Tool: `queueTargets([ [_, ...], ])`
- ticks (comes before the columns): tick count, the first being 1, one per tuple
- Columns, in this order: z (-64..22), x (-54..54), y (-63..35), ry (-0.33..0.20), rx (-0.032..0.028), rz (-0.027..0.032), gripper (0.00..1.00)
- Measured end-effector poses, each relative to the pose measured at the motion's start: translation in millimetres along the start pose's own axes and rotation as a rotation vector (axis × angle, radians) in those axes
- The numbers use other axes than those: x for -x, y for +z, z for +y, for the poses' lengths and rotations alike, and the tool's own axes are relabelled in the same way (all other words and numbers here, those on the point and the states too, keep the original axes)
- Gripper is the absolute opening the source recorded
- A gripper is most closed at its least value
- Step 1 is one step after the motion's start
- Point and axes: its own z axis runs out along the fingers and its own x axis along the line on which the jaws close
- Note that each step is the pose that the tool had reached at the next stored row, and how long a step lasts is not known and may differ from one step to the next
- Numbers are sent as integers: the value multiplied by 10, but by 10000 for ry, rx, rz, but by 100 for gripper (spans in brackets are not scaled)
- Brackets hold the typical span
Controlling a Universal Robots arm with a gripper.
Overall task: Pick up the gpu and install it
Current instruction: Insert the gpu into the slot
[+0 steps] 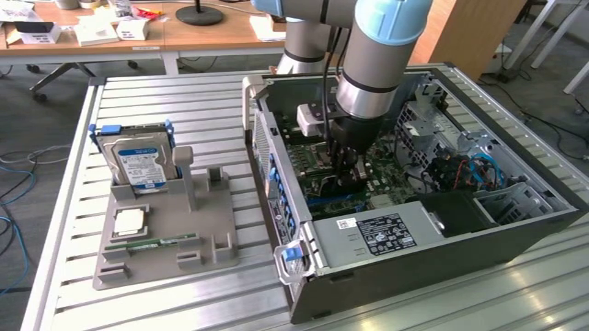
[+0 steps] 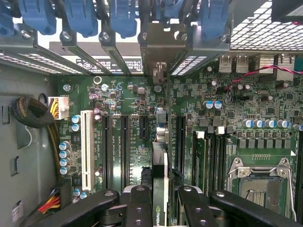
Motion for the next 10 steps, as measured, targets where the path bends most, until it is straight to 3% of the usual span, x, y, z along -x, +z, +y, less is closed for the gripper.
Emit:
queueTargets([
  [10,0,0,3,5,-1,-1,26],
])
